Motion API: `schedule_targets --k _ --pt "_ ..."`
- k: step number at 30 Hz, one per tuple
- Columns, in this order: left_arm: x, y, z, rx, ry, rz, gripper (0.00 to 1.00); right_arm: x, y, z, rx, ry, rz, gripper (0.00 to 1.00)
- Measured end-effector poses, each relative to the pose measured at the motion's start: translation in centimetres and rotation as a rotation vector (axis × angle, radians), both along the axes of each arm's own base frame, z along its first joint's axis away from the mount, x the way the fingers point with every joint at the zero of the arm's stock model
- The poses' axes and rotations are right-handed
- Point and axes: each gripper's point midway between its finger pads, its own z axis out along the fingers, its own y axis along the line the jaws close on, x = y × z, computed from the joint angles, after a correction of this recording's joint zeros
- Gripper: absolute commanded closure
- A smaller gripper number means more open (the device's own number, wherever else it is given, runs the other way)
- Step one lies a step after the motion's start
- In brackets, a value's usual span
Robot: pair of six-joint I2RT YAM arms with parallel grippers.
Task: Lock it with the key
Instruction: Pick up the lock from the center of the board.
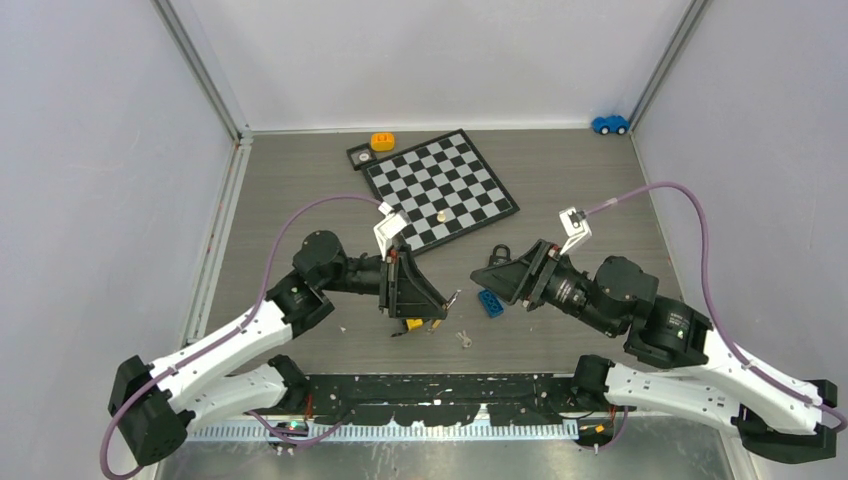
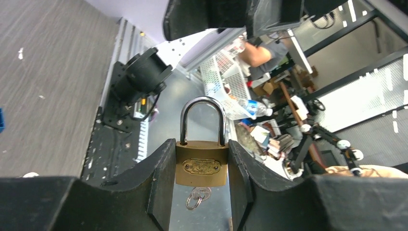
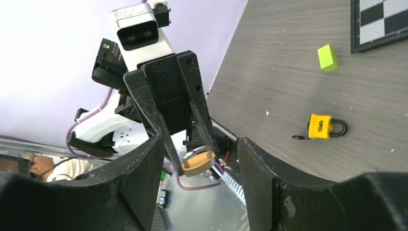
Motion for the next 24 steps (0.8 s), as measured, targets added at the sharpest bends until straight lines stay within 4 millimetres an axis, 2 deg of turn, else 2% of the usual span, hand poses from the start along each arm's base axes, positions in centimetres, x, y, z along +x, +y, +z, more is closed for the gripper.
schedule_targets --k 6,14,18,24 --pt "0.6 0.0 -1.2 0.084 -0.047 0.03 1.0 -0.2 0.6 -0.8 -0.024 0.162 -0.012 0.43" --pt "1.0 0.2 -2.9 0.159 -0.066 0.052 1.0 -0.8 3.4 -4.8 -0.128 0.342 0.035 0.43" --pt "1.0 0.3 -3.3 0.172 -0.071 0.054 1.0 -0.8 3.9 -6.0 -0.155 0.375 0.042 0.54" --pt "1.1 0.3 -4.0 0.195 -0.077 0.055 1.0 -0.9 4.6 -6.5 -0.169 0.389 0.056 0.78"
